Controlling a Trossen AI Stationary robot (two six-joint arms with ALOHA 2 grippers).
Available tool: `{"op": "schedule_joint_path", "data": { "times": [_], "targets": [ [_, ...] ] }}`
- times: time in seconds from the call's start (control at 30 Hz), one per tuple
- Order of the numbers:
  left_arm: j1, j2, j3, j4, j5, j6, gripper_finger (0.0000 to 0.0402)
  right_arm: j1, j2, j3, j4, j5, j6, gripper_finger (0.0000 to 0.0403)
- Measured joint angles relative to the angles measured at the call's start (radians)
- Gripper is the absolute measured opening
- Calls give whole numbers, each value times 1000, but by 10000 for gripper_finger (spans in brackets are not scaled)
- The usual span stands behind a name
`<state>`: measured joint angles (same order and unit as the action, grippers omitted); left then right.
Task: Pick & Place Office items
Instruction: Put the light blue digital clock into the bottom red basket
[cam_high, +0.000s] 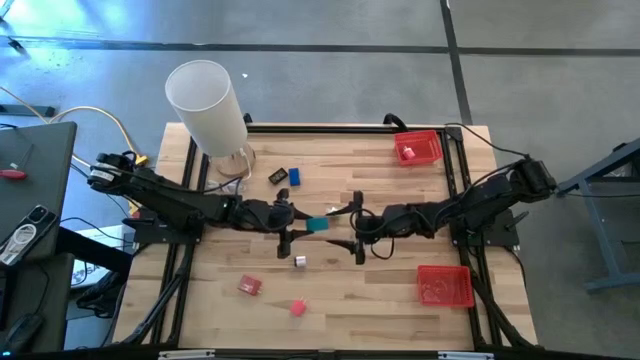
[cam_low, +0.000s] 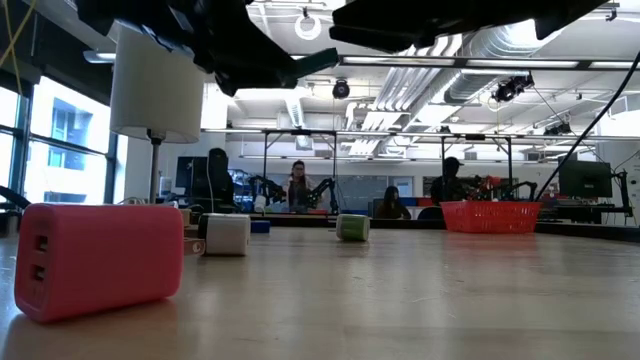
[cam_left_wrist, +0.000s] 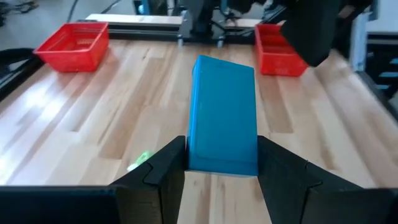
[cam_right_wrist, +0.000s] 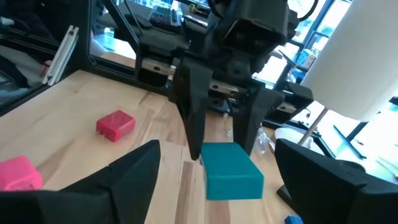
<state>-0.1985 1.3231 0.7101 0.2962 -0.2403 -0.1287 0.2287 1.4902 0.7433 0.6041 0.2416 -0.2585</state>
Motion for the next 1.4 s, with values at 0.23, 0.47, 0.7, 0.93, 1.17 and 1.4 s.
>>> {"op": "schedule_joint_path", "data": {
  "times": [0.23, 0.47, 0.7, 0.93, 1.17, 1.4],
  "targets": [
    [35, 0, 0, 33, 95, -28, 163, -43, 15, 0, -14, -68, 43, 305],
    [41, 6, 0, 36, 96, -29, 163, -48, 23, 0, -12, -69, 46, 305],
    [49, 18, 0, 52, 105, -29, 163, -57, 23, 0, -19, -90, 53, 305],
    [55, 20, 1, 54, 108, -29, 163, -68, 24, 0, -22, -115, 78, 305],
    [55, 35, 2, 59, 109, -28, 163, -68, 24, 0, -24, -119, 77, 305],
    [55, 66, 3, 105, 109, -22, 163, -68, 24, 0, -42, -121, 79, 305]
  ]
}}
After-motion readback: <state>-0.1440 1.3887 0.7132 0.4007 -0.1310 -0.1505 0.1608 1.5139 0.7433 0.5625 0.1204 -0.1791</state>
